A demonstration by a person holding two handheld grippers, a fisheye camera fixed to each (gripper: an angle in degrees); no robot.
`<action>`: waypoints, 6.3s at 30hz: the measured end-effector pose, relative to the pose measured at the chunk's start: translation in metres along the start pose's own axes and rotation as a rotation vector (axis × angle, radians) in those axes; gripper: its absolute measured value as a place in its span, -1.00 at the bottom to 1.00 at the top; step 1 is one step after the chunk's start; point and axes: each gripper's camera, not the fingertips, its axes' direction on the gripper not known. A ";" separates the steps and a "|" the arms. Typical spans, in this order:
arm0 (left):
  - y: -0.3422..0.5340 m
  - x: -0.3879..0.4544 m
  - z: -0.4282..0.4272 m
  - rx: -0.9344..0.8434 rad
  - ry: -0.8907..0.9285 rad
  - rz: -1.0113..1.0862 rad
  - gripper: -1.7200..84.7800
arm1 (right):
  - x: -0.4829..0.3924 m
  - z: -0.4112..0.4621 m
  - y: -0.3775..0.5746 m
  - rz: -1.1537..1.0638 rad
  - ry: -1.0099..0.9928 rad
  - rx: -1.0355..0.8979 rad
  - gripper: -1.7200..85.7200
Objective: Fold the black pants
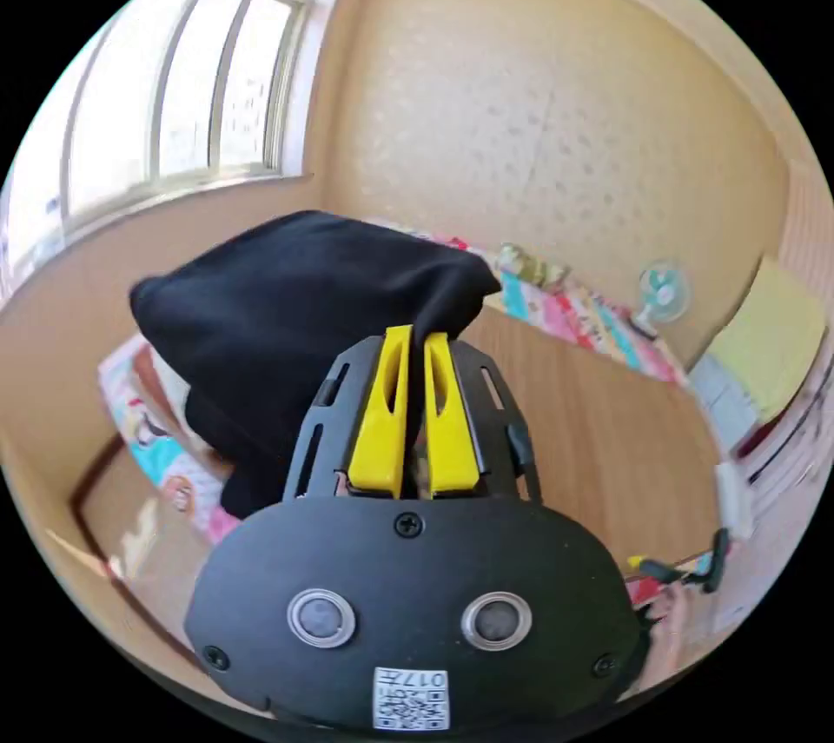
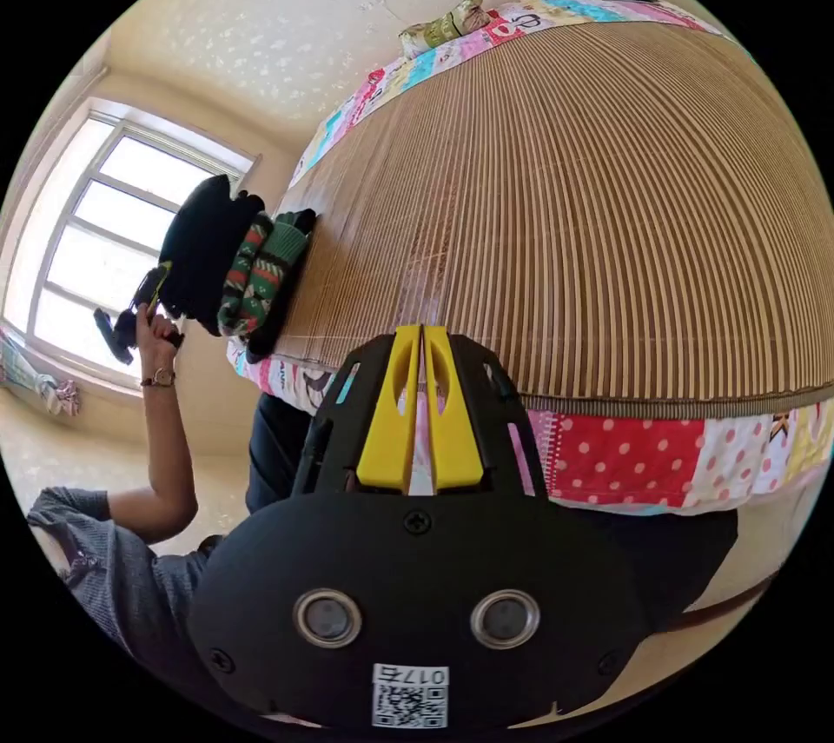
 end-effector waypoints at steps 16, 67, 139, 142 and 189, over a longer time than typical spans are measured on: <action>0.366 0.488 0.203 -0.808 0.722 0.695 -0.93 | 0.067 -0.062 0.043 0.134 -0.016 0.120 -0.94; 0.294 0.361 0.241 -0.959 0.713 0.641 -0.84 | -0.210 0.189 -0.148 -0.256 0.174 -0.124 -0.55; -0.160 0.206 0.301 -0.389 0.547 0.231 -0.75 | -0.058 -0.168 -0.210 -0.153 0.363 0.286 -0.76; -0.043 0.201 0.380 -0.560 0.388 0.328 -0.74 | -0.007 -0.073 -0.186 -0.029 0.285 0.106 -0.77; 0.302 0.015 0.313 -0.873 0.116 0.426 -0.96 | 0.044 -0.102 0.025 0.252 0.382 -0.019 -0.71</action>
